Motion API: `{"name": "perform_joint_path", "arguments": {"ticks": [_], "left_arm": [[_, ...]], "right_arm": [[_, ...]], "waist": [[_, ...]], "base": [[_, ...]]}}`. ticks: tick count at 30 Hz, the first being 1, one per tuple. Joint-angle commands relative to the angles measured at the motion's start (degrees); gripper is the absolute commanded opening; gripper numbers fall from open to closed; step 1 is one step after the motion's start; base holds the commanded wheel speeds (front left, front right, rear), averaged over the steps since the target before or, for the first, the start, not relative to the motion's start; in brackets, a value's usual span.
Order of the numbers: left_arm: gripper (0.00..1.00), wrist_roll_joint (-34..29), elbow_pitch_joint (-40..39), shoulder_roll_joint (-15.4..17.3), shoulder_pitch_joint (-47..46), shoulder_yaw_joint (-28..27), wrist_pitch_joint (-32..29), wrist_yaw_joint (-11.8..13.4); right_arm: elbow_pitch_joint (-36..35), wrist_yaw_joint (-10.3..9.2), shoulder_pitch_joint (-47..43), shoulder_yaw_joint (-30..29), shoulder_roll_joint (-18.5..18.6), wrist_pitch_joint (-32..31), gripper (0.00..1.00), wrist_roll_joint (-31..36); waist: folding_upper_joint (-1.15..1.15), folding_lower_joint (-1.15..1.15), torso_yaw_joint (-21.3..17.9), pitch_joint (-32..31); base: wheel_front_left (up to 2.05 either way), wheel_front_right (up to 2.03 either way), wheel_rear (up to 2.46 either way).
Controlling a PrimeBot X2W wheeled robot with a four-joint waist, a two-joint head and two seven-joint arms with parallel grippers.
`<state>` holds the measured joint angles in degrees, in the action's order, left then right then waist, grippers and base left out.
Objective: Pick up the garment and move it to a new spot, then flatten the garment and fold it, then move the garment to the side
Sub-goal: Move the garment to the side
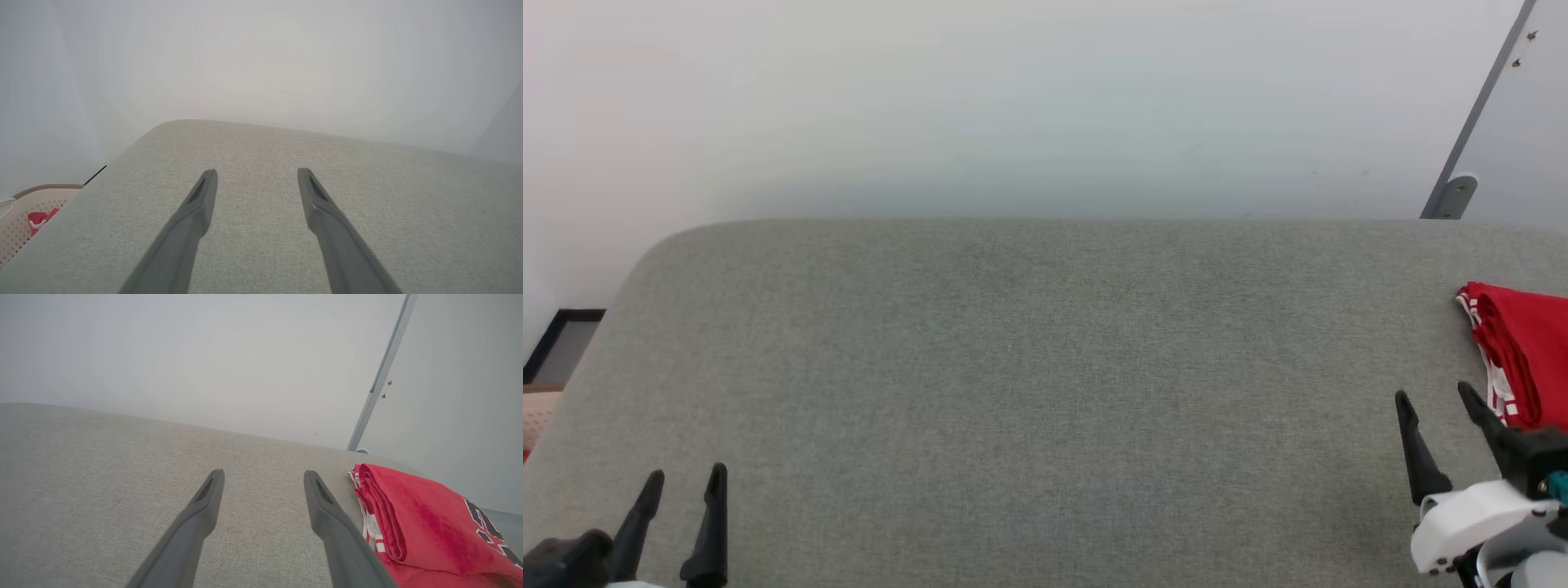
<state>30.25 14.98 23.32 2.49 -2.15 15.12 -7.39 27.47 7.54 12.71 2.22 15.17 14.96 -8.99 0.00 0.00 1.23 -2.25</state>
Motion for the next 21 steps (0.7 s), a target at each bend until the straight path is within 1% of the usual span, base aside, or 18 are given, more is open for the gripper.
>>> {"name": "perform_joint_path", "arguments": {"ticks": [1, 11, 21], "left_arm": [[1.0, 0.0, 0.0, 0.2, 0.7, 0.2, 0.0, -0.1], [1.0, 0.6, 1.0, 0.6, 2.2, 1.4, 0.0, -0.1], [1.0, 0.9, 0.6, 0.5, 2.3, 2.3, 0.0, -0.1]], "right_arm": [[-0.7, -0.12, -1.4, -0.4, -0.5, 0.2, 1.0, 0.5], [-4.8, -0.12, -6.5, -1.4, -2.8, 0.2, 1.0, 1.6], [-6.8, -0.12, -8.3, -1.7, -3.7, 0.3, 1.0, 1.9]], "waist": [[0.0, 0.0, -0.2, -0.1], [0.0, 0.0, -0.8, 0.0], [0.0, 0.0, -1.2, 0.2]], "base": [[0.0, 0.0, 0.0], [0.0, 0.0, 0.0], [0.0, 0.0, 0.0]]}}
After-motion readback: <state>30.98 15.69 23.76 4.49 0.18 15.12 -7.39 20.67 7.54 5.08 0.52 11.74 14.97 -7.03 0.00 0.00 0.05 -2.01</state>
